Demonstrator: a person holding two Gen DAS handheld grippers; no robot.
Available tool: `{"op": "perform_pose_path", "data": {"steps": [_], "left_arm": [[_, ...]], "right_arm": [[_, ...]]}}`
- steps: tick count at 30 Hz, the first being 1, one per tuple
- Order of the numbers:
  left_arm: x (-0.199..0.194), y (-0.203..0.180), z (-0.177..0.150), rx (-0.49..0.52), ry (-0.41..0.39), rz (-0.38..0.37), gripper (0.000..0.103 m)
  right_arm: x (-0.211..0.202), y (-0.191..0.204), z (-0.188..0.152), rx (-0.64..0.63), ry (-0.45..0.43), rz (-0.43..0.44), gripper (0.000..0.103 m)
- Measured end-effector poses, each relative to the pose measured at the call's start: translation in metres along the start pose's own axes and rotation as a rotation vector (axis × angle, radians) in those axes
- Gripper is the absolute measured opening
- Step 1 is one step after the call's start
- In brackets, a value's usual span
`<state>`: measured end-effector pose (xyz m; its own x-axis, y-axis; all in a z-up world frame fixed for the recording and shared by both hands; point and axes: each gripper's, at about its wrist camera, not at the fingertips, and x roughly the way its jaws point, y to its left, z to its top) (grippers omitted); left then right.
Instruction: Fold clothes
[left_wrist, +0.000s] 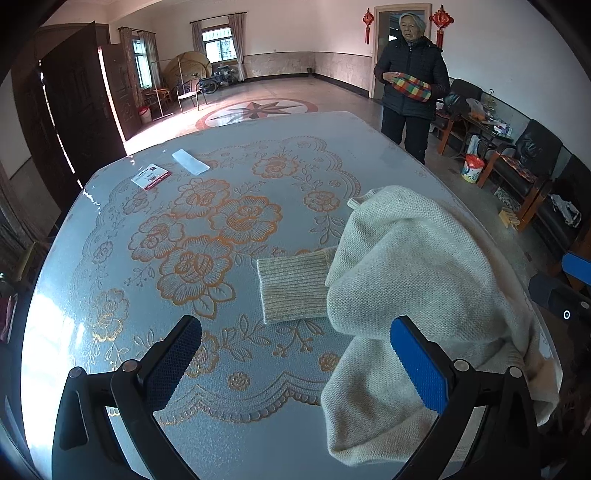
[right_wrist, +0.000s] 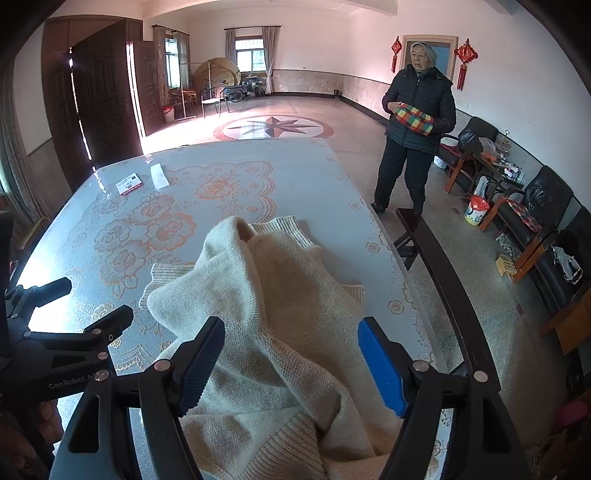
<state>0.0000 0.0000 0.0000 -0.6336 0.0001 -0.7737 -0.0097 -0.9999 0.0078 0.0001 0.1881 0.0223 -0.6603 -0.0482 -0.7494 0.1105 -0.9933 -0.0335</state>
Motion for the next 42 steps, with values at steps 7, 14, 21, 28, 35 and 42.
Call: {"op": "perform_pose_path", "data": {"steps": [7,14,21,28,35,42], "left_arm": [[0.007,0.003,-0.001,0.005,0.027,-0.003,0.103],[0.012,0.001,0.002,0.005,0.036,0.022,0.103],[0.015,0.001,0.000,0.023,0.046,0.006,0.103],[0.017,0.000,0.000,0.038,0.048,0.017,0.103],[0.017,0.003,0.001,0.036,0.042,0.032,0.103],[0.014,0.002,-0.001,0.043,0.038,0.035,0.103]], "right_arm": [[-0.003,0.002,-0.004,0.002,-0.015,-0.007,0.076],[-0.006,0.003,-0.003,-0.013,-0.020,0.027,0.076],[-0.011,0.001,-0.003,-0.010,-0.024,0.063,0.076],[-0.007,-0.001,0.000,-0.016,-0.017,0.083,0.077],[0.010,0.006,0.004,-0.078,0.064,0.123,0.077],[0.025,0.015,0.011,-0.119,0.106,0.151,0.077]]}}
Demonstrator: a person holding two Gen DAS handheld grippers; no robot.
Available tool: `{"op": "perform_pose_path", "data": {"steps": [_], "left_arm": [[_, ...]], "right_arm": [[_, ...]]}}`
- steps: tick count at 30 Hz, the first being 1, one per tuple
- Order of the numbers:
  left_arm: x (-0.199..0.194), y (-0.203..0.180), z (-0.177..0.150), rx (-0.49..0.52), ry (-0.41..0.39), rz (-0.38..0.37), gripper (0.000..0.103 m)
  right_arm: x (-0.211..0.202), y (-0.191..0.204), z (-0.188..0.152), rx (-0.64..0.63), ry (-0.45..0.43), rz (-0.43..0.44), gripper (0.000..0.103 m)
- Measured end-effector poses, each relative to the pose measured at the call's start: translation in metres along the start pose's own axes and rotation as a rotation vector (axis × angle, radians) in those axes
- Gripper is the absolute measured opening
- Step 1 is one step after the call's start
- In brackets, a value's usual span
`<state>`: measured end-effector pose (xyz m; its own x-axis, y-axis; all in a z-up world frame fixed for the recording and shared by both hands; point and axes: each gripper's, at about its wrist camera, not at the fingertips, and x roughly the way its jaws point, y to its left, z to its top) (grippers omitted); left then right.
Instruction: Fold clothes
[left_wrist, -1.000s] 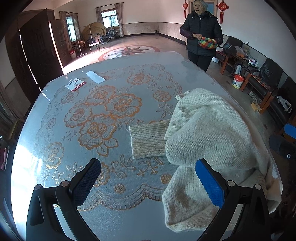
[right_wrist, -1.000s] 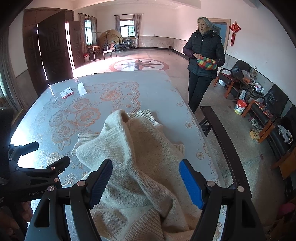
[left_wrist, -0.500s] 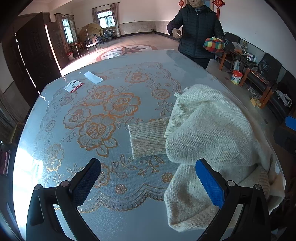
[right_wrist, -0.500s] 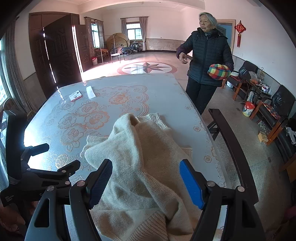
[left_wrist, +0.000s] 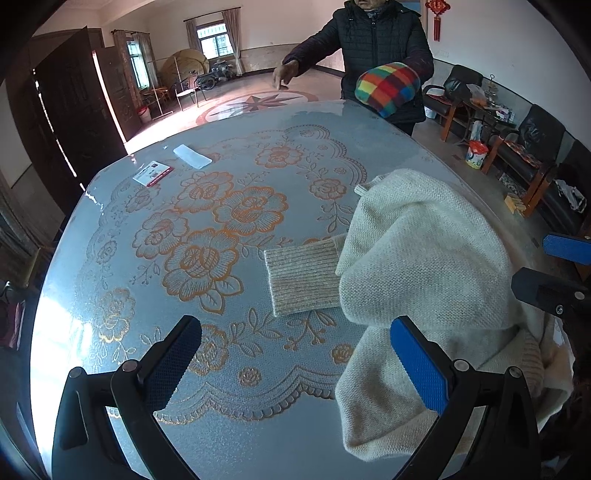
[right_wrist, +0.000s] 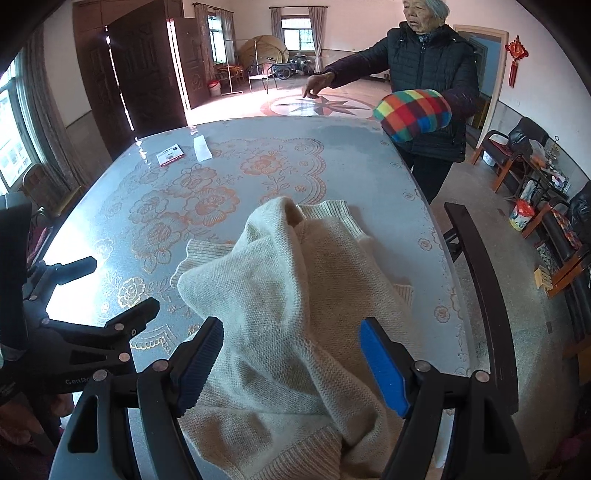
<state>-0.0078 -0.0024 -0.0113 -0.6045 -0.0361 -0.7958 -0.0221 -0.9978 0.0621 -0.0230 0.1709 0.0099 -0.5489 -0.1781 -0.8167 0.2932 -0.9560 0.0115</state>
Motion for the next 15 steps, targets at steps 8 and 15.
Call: {"op": "perform_pose_path", "data": {"steps": [8,15], "left_arm": [[0.001,0.003,-0.001,-0.014,0.009,0.000,0.103],[0.002,0.007,-0.002,-0.025,0.017,0.007,0.103]], "right_arm": [[0.017,0.009,0.014,-0.057,0.050,-0.026,0.077],[0.037,0.015,0.026,-0.082,0.108,-0.012,0.077]]}}
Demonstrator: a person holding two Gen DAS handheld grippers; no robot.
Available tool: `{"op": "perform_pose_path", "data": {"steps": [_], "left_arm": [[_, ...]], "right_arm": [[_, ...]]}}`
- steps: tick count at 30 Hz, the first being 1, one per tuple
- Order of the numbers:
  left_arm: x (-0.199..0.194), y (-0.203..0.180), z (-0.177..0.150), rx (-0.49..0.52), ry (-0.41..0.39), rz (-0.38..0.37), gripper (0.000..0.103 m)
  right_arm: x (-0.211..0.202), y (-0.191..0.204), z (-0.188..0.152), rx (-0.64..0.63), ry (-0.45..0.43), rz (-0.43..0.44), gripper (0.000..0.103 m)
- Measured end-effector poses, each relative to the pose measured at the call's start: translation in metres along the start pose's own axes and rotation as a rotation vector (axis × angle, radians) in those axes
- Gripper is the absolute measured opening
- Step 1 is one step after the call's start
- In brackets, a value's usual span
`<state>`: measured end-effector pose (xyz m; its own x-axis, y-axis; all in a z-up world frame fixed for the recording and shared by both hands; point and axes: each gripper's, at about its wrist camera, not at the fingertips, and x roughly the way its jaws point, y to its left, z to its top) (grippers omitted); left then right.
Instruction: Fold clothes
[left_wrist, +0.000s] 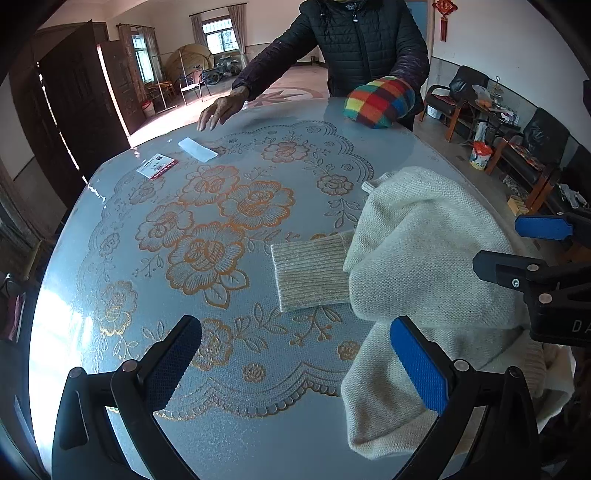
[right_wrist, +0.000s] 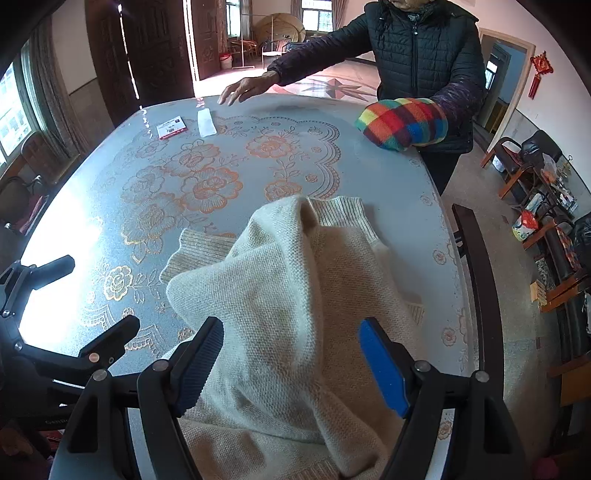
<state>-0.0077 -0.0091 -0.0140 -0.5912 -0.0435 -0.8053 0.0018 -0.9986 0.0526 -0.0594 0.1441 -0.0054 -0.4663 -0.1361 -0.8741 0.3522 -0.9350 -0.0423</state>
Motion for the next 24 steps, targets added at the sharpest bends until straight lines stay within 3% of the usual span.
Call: {"op": "perform_pose_path", "data": {"steps": [5,8,10,13,16,24], "left_arm": [[0.001,0.002,0.000,-0.006,0.008,0.000,0.103],[0.002,0.003,-0.001,-0.008,0.012,0.002,0.103],[0.003,0.005,0.000,-0.012,0.013,0.005,0.103],[0.005,0.009,0.000,-0.020,0.018,0.008,0.103],[0.007,0.012,-0.001,-0.027,0.025,0.011,0.103],[0.012,0.019,-0.006,-0.042,0.040,0.017,0.103]], "right_arm": [[0.018,0.005,0.001,-0.021,0.069,-0.012,0.077],[0.030,0.005,-0.003,-0.024,0.097,-0.018,0.067],[0.034,0.001,-0.006,0.007,0.083,0.020,0.040],[0.031,-0.005,-0.008,0.053,0.049,0.067,0.016],[0.019,-0.008,-0.007,0.079,0.009,0.095,0.012],[-0.009,-0.019,-0.007,0.158,-0.079,0.130,0.011]]}}
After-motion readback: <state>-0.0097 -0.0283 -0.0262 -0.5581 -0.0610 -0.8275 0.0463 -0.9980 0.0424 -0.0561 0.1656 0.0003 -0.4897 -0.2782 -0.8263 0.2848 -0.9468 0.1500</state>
